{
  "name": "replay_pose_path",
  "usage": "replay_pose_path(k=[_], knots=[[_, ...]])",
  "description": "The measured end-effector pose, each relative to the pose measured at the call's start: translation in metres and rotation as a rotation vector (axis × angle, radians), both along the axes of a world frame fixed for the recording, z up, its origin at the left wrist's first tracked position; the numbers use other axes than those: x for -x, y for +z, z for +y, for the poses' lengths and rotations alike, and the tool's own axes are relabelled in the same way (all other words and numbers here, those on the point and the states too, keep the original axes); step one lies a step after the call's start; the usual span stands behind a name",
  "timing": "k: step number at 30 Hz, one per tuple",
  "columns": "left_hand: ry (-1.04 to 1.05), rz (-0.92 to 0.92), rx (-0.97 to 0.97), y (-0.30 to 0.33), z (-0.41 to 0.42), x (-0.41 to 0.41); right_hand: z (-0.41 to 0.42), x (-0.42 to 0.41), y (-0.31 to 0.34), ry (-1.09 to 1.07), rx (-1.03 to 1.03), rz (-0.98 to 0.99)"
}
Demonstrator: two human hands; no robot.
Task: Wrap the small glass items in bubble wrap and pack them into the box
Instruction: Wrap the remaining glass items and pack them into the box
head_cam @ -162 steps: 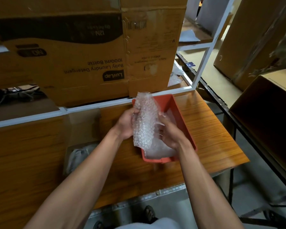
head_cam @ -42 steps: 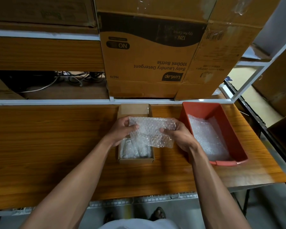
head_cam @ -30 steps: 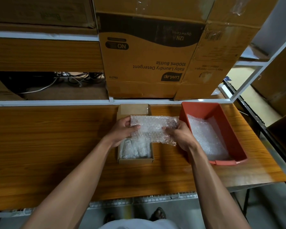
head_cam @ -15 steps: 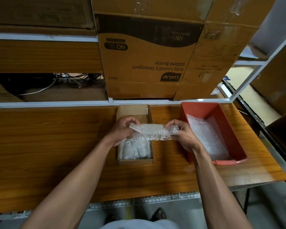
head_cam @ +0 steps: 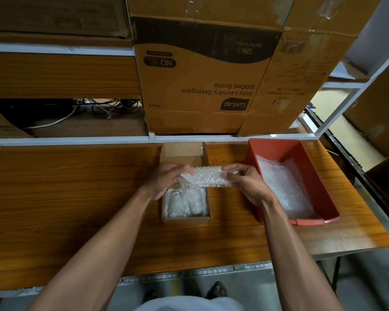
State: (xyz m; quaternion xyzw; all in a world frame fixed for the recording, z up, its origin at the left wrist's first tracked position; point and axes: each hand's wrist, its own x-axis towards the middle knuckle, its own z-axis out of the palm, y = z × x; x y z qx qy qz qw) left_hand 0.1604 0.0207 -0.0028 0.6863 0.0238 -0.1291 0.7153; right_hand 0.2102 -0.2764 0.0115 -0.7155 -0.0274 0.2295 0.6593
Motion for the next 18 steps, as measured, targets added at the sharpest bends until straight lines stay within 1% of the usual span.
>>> replay_pose_path(k=[2, 4, 8, 13, 18], knots=[[-0.008, -0.014, -0.138, -0.004, 0.001, 0.0, 0.004, -0.001, -0.005, -0.031, 0.025, -0.02], [0.003, -0.022, -0.225, -0.011, 0.004, -0.001, 0.008, 0.002, -0.007, -0.014, 0.051, -0.05], [-0.012, -0.02, -0.303, -0.022, 0.009, 0.004, 0.017, 0.01, -0.011, 0.06, 0.127, -0.09], [0.026, 0.042, -0.348, -0.034, 0.017, 0.018, 0.031, 0.021, -0.028, 0.093, 0.181, -0.055], [0.022, 0.044, -0.434, -0.05, 0.027, 0.034, 0.04, 0.033, -0.041, 0.135, 0.266, -0.027]])
